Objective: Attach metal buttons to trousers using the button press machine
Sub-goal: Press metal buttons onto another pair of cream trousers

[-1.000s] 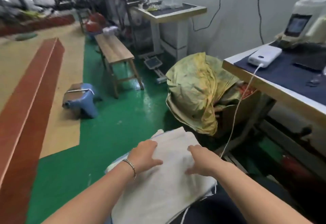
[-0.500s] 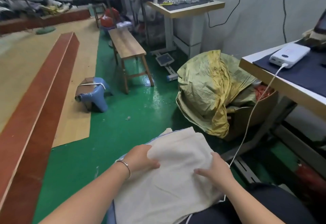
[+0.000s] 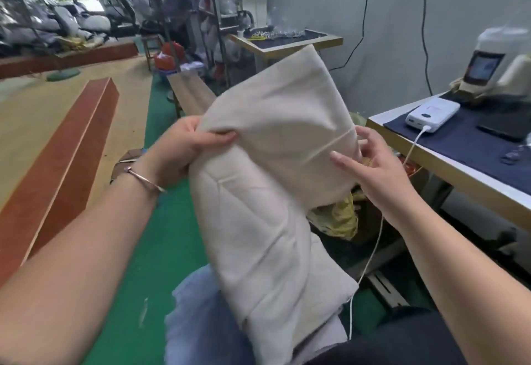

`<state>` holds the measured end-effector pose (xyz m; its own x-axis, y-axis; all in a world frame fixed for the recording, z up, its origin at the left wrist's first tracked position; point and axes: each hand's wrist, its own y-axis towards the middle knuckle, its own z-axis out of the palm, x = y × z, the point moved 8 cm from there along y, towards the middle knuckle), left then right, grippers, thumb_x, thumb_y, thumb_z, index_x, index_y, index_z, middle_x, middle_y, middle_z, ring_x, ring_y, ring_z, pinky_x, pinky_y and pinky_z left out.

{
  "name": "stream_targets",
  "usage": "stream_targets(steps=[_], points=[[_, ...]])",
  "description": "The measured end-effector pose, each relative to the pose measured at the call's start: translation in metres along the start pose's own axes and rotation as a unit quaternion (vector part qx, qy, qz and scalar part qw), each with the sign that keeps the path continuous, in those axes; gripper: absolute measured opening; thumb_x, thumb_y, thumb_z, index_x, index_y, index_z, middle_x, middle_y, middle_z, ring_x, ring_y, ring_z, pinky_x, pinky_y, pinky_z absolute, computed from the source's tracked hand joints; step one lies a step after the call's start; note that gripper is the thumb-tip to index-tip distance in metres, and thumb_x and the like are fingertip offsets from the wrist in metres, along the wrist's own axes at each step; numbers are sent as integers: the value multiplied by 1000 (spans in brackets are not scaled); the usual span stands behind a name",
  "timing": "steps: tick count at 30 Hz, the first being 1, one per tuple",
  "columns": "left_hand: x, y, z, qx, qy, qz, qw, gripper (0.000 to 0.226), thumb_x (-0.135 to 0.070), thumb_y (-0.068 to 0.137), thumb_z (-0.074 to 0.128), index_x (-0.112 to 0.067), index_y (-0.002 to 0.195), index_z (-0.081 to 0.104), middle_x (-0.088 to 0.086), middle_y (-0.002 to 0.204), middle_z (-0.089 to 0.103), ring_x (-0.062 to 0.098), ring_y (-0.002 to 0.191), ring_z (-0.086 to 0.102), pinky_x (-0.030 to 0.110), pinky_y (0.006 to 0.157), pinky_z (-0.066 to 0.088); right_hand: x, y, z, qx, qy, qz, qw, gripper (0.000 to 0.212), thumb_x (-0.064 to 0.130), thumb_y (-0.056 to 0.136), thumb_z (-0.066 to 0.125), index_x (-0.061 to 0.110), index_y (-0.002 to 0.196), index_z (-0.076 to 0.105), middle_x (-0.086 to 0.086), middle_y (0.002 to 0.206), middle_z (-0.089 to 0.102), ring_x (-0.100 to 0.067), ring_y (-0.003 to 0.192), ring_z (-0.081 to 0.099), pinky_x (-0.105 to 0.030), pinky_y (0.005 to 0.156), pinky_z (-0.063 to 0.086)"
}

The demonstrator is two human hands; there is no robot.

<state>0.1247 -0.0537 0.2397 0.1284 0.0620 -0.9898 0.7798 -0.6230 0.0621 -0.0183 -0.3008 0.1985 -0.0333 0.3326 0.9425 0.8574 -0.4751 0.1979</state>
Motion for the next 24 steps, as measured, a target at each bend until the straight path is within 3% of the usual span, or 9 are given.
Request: stream_targets(steps=[2,4,7,9,11,14,16,19,24], points=[[-45,11,9,-26,-43,55,997,9,-10,75,78,-13,83,80,-1,84,76,12,76,72,24,68,58,3,-5,-11,-15,-62,24,998,96,70,69,65,32,149,29,3,143,47,-15,128,47,-40,103,42],[-86,20,28,-38,-79,104,991,12,-9,82,72,-9,94,75,3,89,75,17,83,71,30,78,59,-4,-19,-8,47,-35,96,994,117,85,56,60,28,152,25,1,151,41,-17,134,43,-41,110,33],[-136,30,67,-55,-130,153,978,24,-7,87,71,1,109,67,13,99,72,24,89,69,36,87,57,-8,-54,4,187,188,212,941,97,85,50,67,28,128,62,-1,126,66,-21,116,62,-42,97,50],[-160,34,95,-61,-174,164,969,35,-6,86,73,8,117,64,19,108,71,29,94,71,37,86,59,2,-68,-12,196,291,215,911,81,75,43,80,27,108,75,-9,115,71,-27,105,68,-38,81,57],[-177,38,124,-52,-198,161,965,43,-10,85,75,10,121,61,21,109,72,32,96,72,42,87,59,20,-76,-39,184,345,165,905,67,55,48,90,19,103,76,-15,108,72,-30,97,70,-37,73,58],[-197,37,169,-8,-213,155,965,35,-15,88,74,8,112,65,18,97,73,30,88,72,44,84,60,52,-81,-86,117,321,84,936,51,19,68,81,10,116,69,-21,109,70,-36,96,69,-44,78,57],[-210,35,195,20,-217,158,963,25,-17,90,71,4,103,68,17,91,71,27,81,71,41,80,60,73,-87,-121,35,282,39,958,40,-1,69,73,12,107,73,-21,106,71,-36,93,70,-42,72,58],[-230,32,231,83,-244,160,953,27,-17,89,69,4,106,67,20,98,64,27,84,66,40,84,57,106,-107,-174,-87,237,-19,967,42,-7,60,74,15,95,76,-17,98,73,-32,85,72,-34,62,57],[-279,15,287,227,-231,219,920,26,-24,85,67,-11,105,59,8,85,59,24,83,62,35,79,52,164,-152,-243,-203,230,-82,948,44,-6,58,75,1,101,71,-22,98,72,-39,87,70,-45,69,58]])
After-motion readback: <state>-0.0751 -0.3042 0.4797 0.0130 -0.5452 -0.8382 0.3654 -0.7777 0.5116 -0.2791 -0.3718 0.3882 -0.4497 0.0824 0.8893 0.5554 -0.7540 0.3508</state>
